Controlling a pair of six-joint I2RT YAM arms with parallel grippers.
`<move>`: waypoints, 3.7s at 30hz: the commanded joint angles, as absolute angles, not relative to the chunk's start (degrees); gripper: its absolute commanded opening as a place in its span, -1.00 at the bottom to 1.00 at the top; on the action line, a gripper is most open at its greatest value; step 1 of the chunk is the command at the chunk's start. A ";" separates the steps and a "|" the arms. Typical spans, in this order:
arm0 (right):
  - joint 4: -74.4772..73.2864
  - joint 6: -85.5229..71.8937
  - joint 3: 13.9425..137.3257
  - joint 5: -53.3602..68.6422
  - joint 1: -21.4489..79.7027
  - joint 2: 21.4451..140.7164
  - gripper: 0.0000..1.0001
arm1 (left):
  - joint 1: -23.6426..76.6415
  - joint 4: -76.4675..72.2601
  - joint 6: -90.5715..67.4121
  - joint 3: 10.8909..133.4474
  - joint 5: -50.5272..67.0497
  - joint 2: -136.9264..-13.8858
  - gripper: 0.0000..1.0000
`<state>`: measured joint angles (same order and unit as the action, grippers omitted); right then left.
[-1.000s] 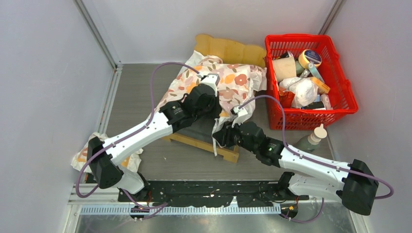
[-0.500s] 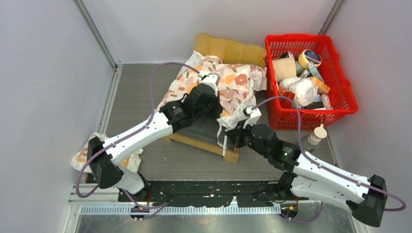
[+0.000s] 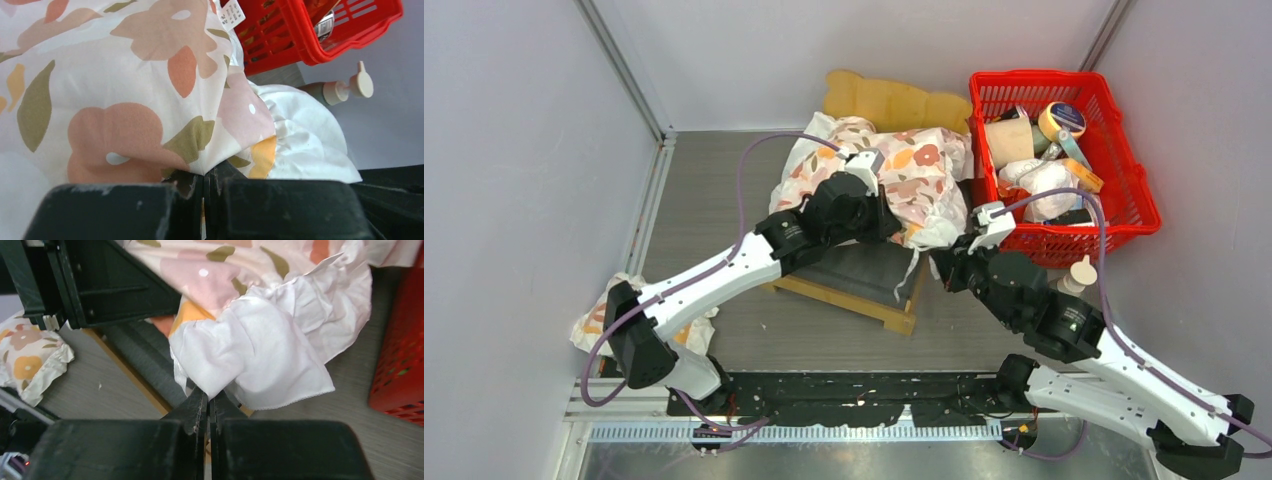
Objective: Set up the pet bed
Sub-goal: Adjust the mattress on the bed frame.
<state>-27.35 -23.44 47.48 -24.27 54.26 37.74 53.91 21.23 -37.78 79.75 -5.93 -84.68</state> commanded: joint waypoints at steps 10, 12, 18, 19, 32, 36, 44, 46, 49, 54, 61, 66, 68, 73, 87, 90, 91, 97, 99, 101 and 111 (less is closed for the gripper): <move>-31.39 -18.99 47.81 -31.98 54.43 37.25 -0.89 | 54.58 11.23 -39.90 77.32 -3.52 -85.27 -1.00; -31.34 -19.89 46.99 -31.69 54.41 36.43 -0.90 | 54.61 11.71 -39.35 77.19 -3.64 -85.18 -1.00; -31.49 -20.26 46.64 -30.53 54.44 37.06 -0.89 | 55.08 13.64 -37.85 75.35 -5.18 -84.20 -1.00; -31.78 -20.36 46.64 -30.40 54.46 37.43 -0.89 | 55.17 13.51 -37.76 74.36 -5.26 -83.85 -1.00; -29.03 -16.09 52.22 -34.78 54.42 39.06 -0.90 | 55.14 14.10 -33.41 76.36 -5.62 -82.50 -1.00; -28.73 -7.40 56.72 -41.27 54.41 42.99 -0.89 | 55.19 18.92 -32.15 81.30 -8.98 -85.64 -1.00; -15.43 12.60 54.89 -47.15 52.91 46.97 -0.67 | 55.20 15.54 -35.28 74.38 -8.40 -85.30 -1.00; -7.85 17.53 52.07 -43.95 50.70 48.28 -0.69 | 55.20 15.34 -36.28 74.32 -7.48 -85.90 -1.00; -8.39 14.73 52.14 -40.04 48.17 51.33 -0.78 | 55.16 15.44 -37.39 74.38 -6.61 -86.35 -1.00; -14.82 5.25 51.07 -40.92 46.79 53.81 -0.61 | 55.20 15.36 -36.31 73.71 -7.90 -84.83 -1.00; -12.52 7.91 55.38 -35.99 36.36 61.41 -0.30 | 54.58 15.79 -37.43 76.44 -5.50 -87.33 -1.00; -13.02 12.75 64.82 -32.97 30.64 67.73 -0.13 | 54.50 16.52 -38.23 76.48 -6.75 -88.30 -1.00; -15.24 12.23 67.38 -31.44 28.99 69.96 -0.03 | 54.42 16.25 -38.47 76.48 -6.51 -88.31 -1.00; -32.04 3.74 76.02 -35.04 27.78 74.25 0.28 | 53.44 15.01 -40.32 76.46 -3.75 -88.41 -1.00; -15.23 -13.20 38.13 -3.54 36.27 29.22 0.04 | 51.82 12.63 -41.04 75.10 -1.30 -86.76 -1.00; -10.50 -13.21 30.20 2.45 36.60 24.56 -0.04 | 51.40 12.38 -41.50 75.49 -0.31 -87.17 -1.00; -9.53 -12.97 29.47 3.23 36.76 24.41 -0.04 | 51.22 12.08 -41.75 75.50 -0.27 -87.19 -1.00; -4.45 -8.99 26.36 -2.54 40.71 29.40 0.06 | 50.17 10.84 -41.84 75.74 3.75 -87.51 -1.00; -2.60 -7.87 26.48 -6.33 43.16 32.70 0.09 | 49.74 10.44 -41.98 75.88 4.93 -87.86 -1.00; -1.24 -7.08 27.01 -11.51 46.09 36.09 0.11 | 49.35 9.98 -42.22 75.94 6.13 -87.97 -1.00; 4.34 -9.11 27.28 -28.66 51.38 46.03 0.10 | 49.13 9.05 -42.06 76.47 8.42 -87.83 -1.00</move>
